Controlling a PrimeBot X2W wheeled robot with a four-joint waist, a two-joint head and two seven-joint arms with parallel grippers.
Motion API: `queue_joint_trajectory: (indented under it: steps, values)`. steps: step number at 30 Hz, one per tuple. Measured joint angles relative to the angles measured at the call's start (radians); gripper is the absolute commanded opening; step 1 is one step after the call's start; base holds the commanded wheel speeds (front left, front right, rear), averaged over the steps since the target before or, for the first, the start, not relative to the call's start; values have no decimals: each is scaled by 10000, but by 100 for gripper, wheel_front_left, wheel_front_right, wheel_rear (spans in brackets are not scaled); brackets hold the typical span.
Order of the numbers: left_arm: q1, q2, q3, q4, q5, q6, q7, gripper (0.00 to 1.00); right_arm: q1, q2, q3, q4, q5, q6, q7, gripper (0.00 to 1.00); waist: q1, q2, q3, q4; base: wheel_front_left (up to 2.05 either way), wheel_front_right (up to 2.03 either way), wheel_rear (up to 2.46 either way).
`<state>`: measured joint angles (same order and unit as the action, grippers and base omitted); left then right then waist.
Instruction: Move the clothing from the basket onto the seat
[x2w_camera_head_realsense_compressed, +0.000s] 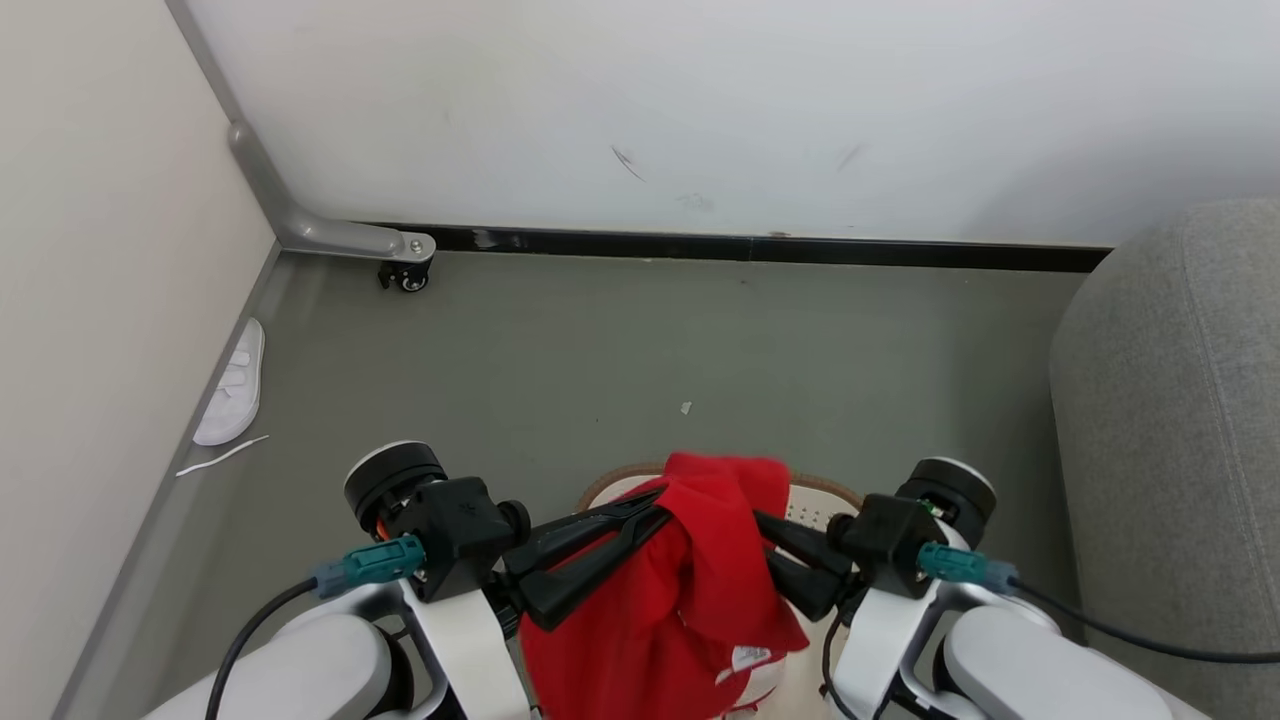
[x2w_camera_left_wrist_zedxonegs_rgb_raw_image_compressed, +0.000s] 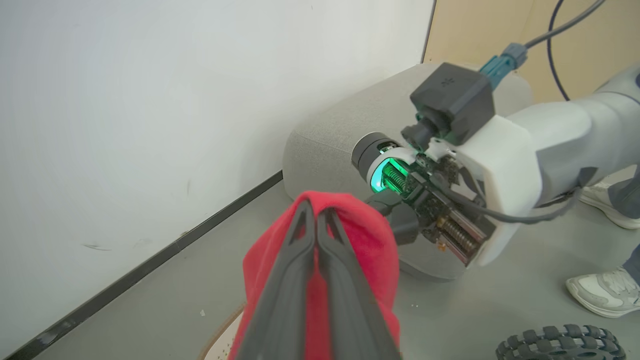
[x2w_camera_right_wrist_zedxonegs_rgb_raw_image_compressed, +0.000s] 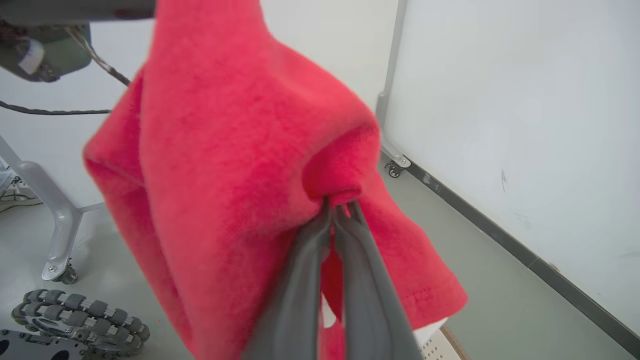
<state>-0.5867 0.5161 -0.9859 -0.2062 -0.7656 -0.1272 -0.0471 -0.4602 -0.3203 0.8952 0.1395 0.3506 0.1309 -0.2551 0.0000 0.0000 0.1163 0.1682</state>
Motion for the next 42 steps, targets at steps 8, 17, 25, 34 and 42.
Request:
queue_joint_trajectory:
  steps: [8,17,25,34,42]
  values:
    - [83,-94,151,311,-104,12,-385,100,8,-8,-614,-251,-2,0,-2,0,0,0,29,-32,0,0,0]
    - [555,-228,222,711,-424,115,-719,100,27,-4,-1141,-525,-128,0,0,0,0,0,33,-73,0,0,0]
    - [761,-345,255,1014,-454,205,-974,100,65,-6,-1402,-708,-276,0,0,0,0,0,55,-128,0,0,0]
    - [1265,-130,314,1461,-520,324,-1231,100,206,-15,-1919,-815,-374,0,0,0,0,0,28,-269,0,0,0]
    - [1268,-127,343,1482,-500,364,-1402,100,309,-251,-2928,-980,-520,0,0,0,0,0,4,-448,0,0,0]
